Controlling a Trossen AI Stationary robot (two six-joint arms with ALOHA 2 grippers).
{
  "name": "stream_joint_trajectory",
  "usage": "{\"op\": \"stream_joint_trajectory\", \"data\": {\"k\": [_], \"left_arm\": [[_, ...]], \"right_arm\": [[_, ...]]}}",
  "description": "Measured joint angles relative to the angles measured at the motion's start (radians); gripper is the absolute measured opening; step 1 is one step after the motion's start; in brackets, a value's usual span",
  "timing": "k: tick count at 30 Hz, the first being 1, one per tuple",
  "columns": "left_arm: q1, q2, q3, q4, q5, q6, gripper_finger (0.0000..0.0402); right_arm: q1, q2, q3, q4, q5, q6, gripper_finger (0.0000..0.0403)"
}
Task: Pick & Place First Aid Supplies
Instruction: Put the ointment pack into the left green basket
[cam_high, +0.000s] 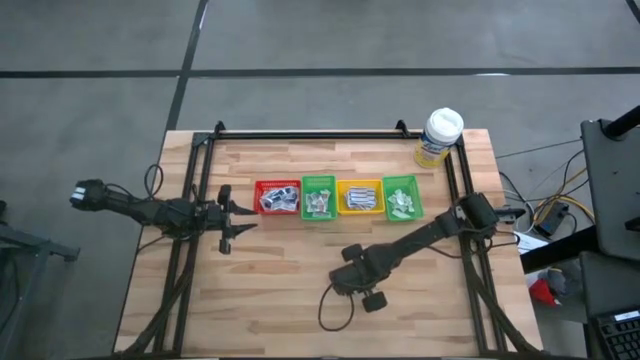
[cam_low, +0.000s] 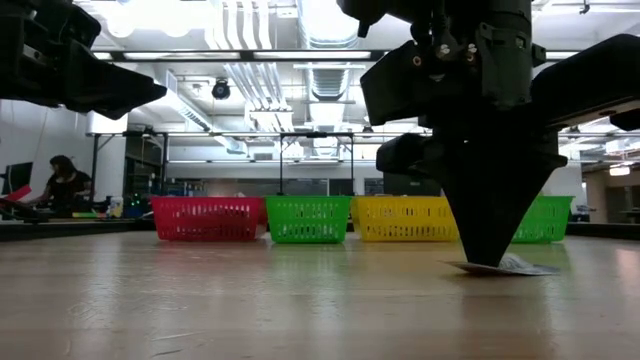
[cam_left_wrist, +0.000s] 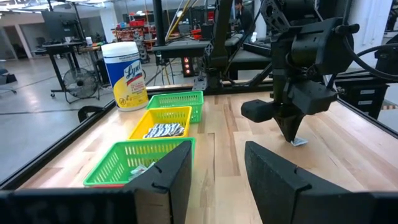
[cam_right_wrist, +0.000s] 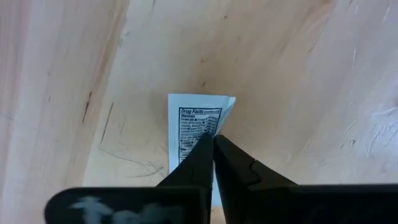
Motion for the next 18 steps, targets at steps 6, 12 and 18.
{"op": "stream_joint_trajectory", "data": {"k": [6, 12, 18], "left_arm": [[0.0, 0.0, 0.0, 0.001, -0.001, 0.0, 0.0151], [0.0, 0.0, 0.0, 0.001, -0.001, 0.0, 0.0151], [0.0, 0.001, 0.0, 0.001, -0.001, 0.0, 0.0151]], "right_arm": [[-0.01, -0.046, -0.004, -0.006, 0.028, 0.039, 0.0008], [-0.029, -0.125, 0.044, -0.019, 0.091, 0.043, 0.0008], [-0.061, -0.176, 0.096, -0.004, 0.19, -0.019, 0.0008]]}}
